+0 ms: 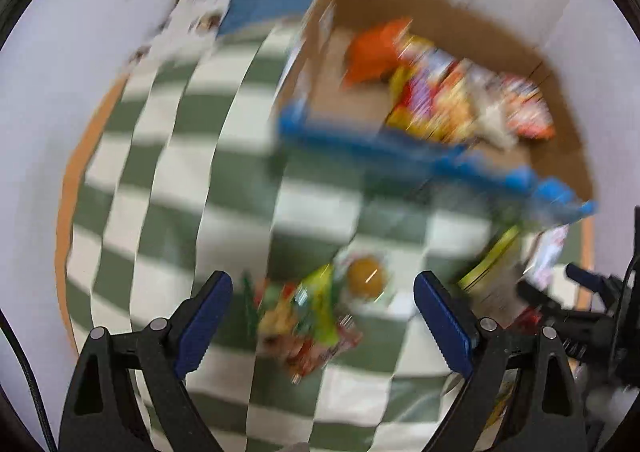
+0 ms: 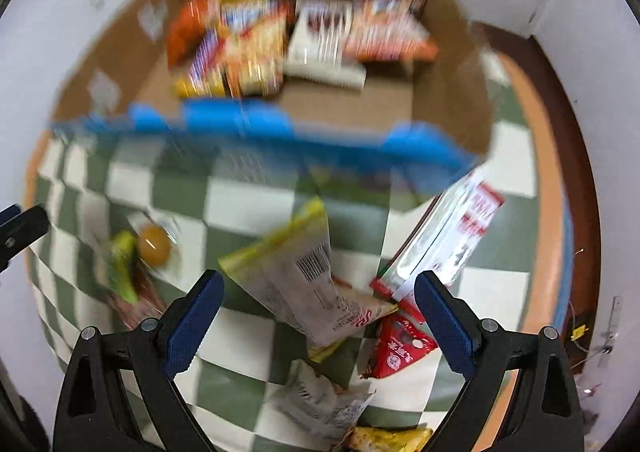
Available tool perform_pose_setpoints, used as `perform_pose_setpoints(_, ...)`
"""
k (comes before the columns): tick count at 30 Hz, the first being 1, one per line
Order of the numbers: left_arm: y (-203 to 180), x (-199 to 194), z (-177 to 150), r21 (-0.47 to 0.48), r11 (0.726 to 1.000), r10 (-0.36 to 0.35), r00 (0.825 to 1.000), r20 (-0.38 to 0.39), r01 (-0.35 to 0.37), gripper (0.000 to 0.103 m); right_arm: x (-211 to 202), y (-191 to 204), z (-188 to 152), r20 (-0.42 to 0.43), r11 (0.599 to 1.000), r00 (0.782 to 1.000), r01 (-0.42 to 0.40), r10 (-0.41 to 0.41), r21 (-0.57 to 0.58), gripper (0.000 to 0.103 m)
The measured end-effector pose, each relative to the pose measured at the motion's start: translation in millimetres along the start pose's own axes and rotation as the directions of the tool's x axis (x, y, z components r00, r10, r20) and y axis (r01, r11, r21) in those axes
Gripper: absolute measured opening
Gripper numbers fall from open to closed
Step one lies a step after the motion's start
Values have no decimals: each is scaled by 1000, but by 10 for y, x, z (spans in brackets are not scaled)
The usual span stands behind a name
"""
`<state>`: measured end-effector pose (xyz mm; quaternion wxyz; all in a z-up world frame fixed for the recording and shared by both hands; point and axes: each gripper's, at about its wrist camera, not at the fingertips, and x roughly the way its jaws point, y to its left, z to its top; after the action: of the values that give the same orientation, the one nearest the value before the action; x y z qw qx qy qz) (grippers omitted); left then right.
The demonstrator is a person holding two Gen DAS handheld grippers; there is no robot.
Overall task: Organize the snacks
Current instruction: 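Withdraw both tools from the box toward the remaining snacks, then grasp the green PaoPaoTang candy bag with the left tool while the right tool grasps a white bread bag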
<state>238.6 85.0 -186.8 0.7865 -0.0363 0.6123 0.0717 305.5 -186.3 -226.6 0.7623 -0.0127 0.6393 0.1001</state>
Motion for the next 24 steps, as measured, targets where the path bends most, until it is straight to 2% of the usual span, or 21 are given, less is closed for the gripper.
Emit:
perform_pose_setpoints(4, 316, 424, -260, -138, 990, -21, 989, -145, 1, 93, 352, -1, -62, -57, 1000, 998, 10, -11, -25, 96)
perform_pose_setpoints(6, 386, 591, -360, -148, 989, -16, 982, -187, -12, 93, 495, 2, -84, -80, 1000, 997, -8, 6, -25, 92)
perform_pose_setpoints(9, 465, 763, -475, -163, 986, -17, 972, -236, -23, 93, 599, -3, -99, -103, 997, 992, -70, 71, 12, 73)
perform_pose_setpoints(11, 480, 798, -490, -161, 987, -15, 970, -242, -25, 93, 655, 21, -120, -121, 995, 988, -96, 100, 34, 70)
perform_pose_setpoints(13, 427, 794, -480, -105, 994, 2, 976, -218, -25, 93, 689, 44, -148, -135, 990, 982, -125, 133, 60, 67)
perform_pose_setpoints(15, 340, 784, -482, -23, 998, 55, 977, -206, -61, 93, 752, 61, -177, -168, 978, 966, -178, 195, 109, 67)
perform_pose_setpoints(17, 173, 783, -479, 118, 989, 108, 980, -167, -88, 93, 783, 98, -209, -179, 970, 956, -212, 231, 121, 67)
perform_pose_setpoints(18, 86, 806, -477, 198, 975, 134, 978, -158, -102, 93, 785, 132, -232, -182, 970, 954, -219, 236, 108, 67)
perform_pose_setpoints(19, -6, 834, -482, 293, 946, 186, 973, -135, -140, 93, 785, 164, -257, -187, 970, 953, -224, 238, 94, 67)
perform_pose_setpoints(21, -173, 891, -505, 464, 866, 255, 963, -83, -189, 93, 796, 198, -288, -202, 970, 949, -231, 243, 78, 67)
perform_pose_setpoints(22, -242, 918, -511, 521, 831, 270, 960, -69, -196, 93, 800, 210, -302, -209, 970, 948, -232, 242, 69, 67)
perform_pose_setpoints(24, -338, 965, -512, 597, 777, 287, 956, -58, -198, 93, 794, 232, -319, -209, 974, 951, -223, 228, 47, 67)
